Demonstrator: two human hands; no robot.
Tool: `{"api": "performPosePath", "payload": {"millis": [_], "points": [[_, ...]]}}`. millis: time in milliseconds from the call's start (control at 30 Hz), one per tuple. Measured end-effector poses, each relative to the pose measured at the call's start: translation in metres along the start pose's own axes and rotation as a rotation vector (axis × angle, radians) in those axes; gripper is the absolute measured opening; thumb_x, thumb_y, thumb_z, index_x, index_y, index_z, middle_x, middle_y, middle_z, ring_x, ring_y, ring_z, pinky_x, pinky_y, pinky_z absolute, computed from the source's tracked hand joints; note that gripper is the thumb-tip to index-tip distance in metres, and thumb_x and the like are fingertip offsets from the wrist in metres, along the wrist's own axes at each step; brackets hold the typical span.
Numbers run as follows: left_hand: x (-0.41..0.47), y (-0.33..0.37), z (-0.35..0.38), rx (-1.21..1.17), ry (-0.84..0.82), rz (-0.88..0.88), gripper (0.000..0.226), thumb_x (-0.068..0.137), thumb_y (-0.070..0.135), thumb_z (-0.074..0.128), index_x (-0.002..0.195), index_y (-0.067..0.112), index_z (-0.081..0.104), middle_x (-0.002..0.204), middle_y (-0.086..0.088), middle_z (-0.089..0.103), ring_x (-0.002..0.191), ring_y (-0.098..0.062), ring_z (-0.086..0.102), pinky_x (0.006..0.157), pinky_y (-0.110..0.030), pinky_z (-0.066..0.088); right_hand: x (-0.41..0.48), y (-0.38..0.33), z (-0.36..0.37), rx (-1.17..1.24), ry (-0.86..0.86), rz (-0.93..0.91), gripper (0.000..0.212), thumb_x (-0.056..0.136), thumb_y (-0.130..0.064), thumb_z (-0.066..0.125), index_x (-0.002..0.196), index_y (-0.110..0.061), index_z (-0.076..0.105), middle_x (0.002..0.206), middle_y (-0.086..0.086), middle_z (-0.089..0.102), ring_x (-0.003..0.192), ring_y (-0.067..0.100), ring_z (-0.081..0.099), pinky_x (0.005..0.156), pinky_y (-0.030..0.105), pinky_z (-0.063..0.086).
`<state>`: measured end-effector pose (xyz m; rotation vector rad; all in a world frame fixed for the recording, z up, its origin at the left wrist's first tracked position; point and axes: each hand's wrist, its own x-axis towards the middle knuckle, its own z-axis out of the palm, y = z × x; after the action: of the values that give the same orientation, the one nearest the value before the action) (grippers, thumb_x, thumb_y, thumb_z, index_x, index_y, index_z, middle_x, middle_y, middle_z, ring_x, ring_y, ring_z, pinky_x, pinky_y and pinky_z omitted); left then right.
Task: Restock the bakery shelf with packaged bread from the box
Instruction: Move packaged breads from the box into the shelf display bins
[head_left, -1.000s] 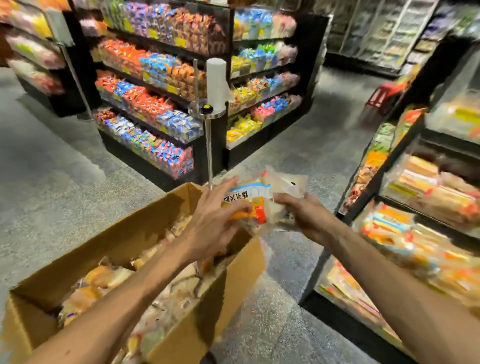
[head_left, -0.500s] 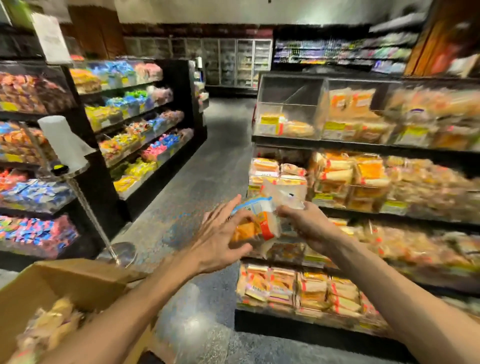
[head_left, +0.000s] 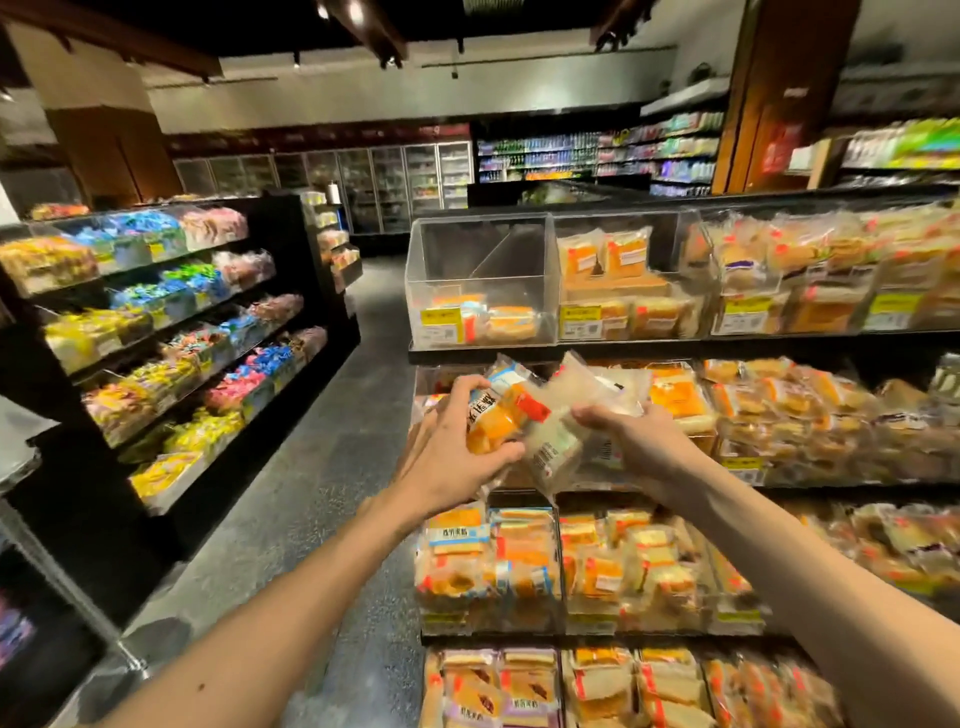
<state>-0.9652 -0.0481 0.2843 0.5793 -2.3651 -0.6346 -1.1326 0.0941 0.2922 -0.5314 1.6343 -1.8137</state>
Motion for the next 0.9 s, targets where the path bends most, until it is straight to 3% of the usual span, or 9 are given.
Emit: {"api": "performPosePath", "payload": {"millis": [133, 200, 367, 533, 567, 633, 700, 800, 900], "points": [[0.077, -0.028, 0.003, -0.065, 0.008, -0.022, 0.065, 0.068, 0.062, 0.073, 0.120, 0.047, 0.035, 0.115, 0.007, 0.063, 0.103, -0.022, 0.061, 0.095, -0.046, 0.048, 0.056, -0.018, -0.006, -0.031, 0.029, -0.053, 0.033, 0.079, -0.010, 0.080, 0.109, -0.008, 0.065, 0.091, 0.008, 0.076, 0.080, 0.020, 0.073, 0.055, 0.035, 0.058], [0.120, -0.047, -0.001, -0.079, 0.028, -0.042, 0.067, 0.067, 0.063, 0.073, 0.120, 0.048, 0.036, 0.113, 0.008, 0.063, 0.104, -0.021, 0.061, 0.095, -0.046, 0.048, 0.088, -0.029, -0.008, -0.061, 0.053, -0.079, 0.034, 0.079, -0.010, 0.080, 0.110, -0.010, 0.065, 0.096, 0.010, 0.075, 0.080, 0.019, 0.073, 0.058, 0.038, 0.060], [0.249, -0.085, -0.036, -0.134, 0.038, 0.003, 0.061, 0.076, 0.039, 0.081, 0.123, 0.035, 0.043, 0.100, 0.018, 0.057, 0.092, -0.006, 0.061, 0.078, -0.019, 0.045, 0.175, -0.070, 0.000, -0.093, 0.104, -0.133, 0.032, 0.078, -0.015, 0.080, 0.107, -0.007, 0.069, 0.097, 0.010, 0.075, 0.087, 0.023, 0.073, 0.068, 0.045, 0.061], [0.364, -0.098, -0.056, 0.095, -0.179, 0.103, 0.064, 0.079, 0.035, 0.081, 0.128, 0.033, 0.041, 0.099, 0.008, 0.059, 0.081, -0.004, 0.058, 0.060, -0.012, 0.044, 0.246, -0.112, 0.014, -0.122, 0.137, -0.223, 0.025, 0.078, -0.013, 0.080, 0.101, -0.009, 0.071, 0.097, 0.007, 0.077, 0.096, 0.025, 0.072, 0.087, 0.053, 0.057], [0.384, -0.100, -0.053, 0.135, -0.210, 0.103, 0.063, 0.079, 0.037, 0.080, 0.128, 0.033, 0.041, 0.101, 0.006, 0.059, 0.082, -0.006, 0.059, 0.062, -0.013, 0.045, 0.257, -0.119, 0.013, -0.137, 0.138, -0.222, 0.029, 0.078, -0.014, 0.081, 0.104, -0.009, 0.071, 0.098, 0.007, 0.077, 0.097, 0.026, 0.072, 0.088, 0.052, 0.057], [0.418, -0.108, -0.039, 0.240, -0.284, 0.108, 0.066, 0.078, 0.042, 0.080, 0.130, 0.032, 0.039, 0.114, 0.000, 0.060, 0.097, -0.018, 0.060, 0.080, -0.026, 0.047, 0.275, -0.132, 0.011, -0.172, 0.118, -0.213, 0.038, 0.078, -0.018, 0.081, 0.112, -0.009, 0.068, 0.099, 0.006, 0.077, 0.097, 0.026, 0.072, 0.089, 0.051, 0.057], [0.451, -0.117, -0.016, 0.336, -0.352, 0.106, 0.072, 0.077, 0.042, 0.081, 0.133, 0.029, 0.037, 0.119, -0.006, 0.061, 0.105, -0.026, 0.058, 0.089, -0.037, 0.046, 0.297, -0.142, 0.007, -0.197, 0.103, -0.210, 0.042, 0.078, -0.021, 0.081, 0.115, -0.009, 0.067, 0.097, 0.004, 0.077, 0.094, 0.021, 0.073, 0.085, 0.045, 0.059], [0.484, -0.129, 0.022, 0.416, -0.443, 0.071, 0.076, 0.073, 0.038, 0.084, 0.130, 0.025, 0.034, 0.110, -0.011, 0.062, 0.093, -0.027, 0.059, 0.080, -0.038, 0.049, 0.330, -0.152, 0.003, -0.186, 0.060, -0.166, 0.044, 0.079, -0.019, 0.080, 0.118, -0.007, 0.065, 0.095, 0.003, 0.077, 0.084, 0.015, 0.074, 0.061, 0.032, 0.060], [0.510, -0.141, 0.058, 0.566, -0.550, 0.057, 0.076, 0.074, 0.033, 0.083, 0.131, 0.021, 0.033, 0.111, -0.011, 0.060, 0.091, -0.027, 0.056, 0.084, -0.039, 0.049, 0.356, -0.151, -0.004, -0.111, -0.006, -0.088, 0.046, 0.080, -0.014, 0.079, 0.122, -0.006, 0.062, 0.098, 0.006, 0.077, 0.088, 0.018, 0.075, 0.060, 0.035, 0.060]]}}
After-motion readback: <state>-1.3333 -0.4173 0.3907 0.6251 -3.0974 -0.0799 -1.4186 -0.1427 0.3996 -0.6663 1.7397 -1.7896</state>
